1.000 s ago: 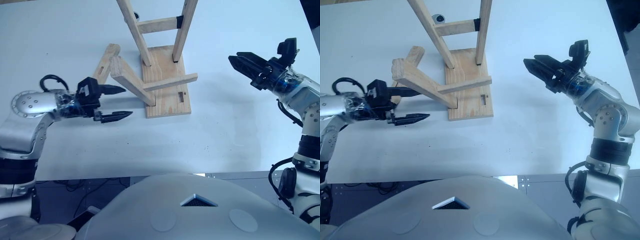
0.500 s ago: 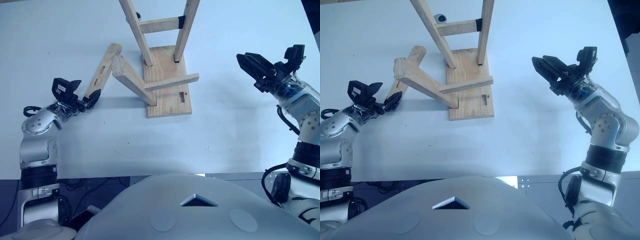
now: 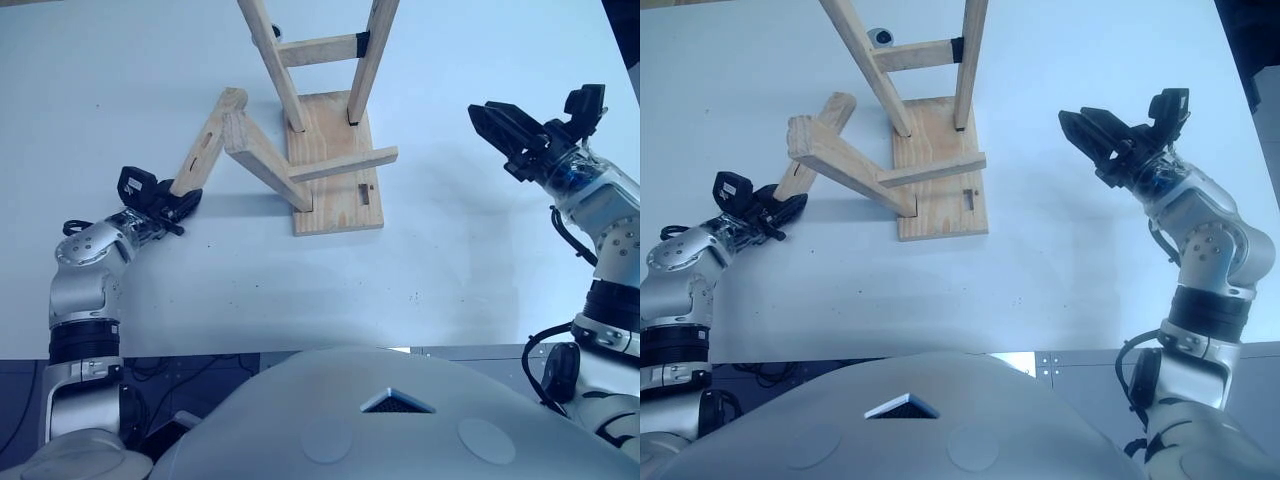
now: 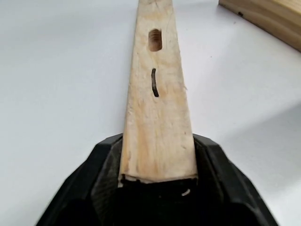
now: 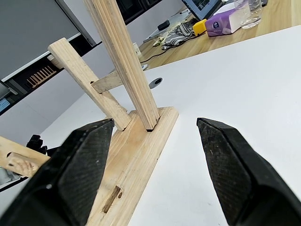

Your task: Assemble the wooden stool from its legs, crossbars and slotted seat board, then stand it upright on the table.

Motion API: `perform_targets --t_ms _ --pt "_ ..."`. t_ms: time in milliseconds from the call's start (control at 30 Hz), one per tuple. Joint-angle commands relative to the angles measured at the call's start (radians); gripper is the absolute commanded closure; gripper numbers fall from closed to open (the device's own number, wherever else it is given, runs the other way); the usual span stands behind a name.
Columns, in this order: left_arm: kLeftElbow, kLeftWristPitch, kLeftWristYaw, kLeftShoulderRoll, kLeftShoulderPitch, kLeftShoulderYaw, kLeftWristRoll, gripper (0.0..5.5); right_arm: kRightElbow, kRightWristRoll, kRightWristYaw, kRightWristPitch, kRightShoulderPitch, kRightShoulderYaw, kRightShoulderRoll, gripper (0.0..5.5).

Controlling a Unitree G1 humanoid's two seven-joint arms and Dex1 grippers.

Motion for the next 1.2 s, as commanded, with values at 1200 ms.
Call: perform_targets --t_ms 1200 --pt "-0.458 0.662 -0.131 -0.073 -0.671 0.056 -1.038 3.49 -0.081 0.86 -0.52 -0.008 -0.724 0.107 0.326 2.53"
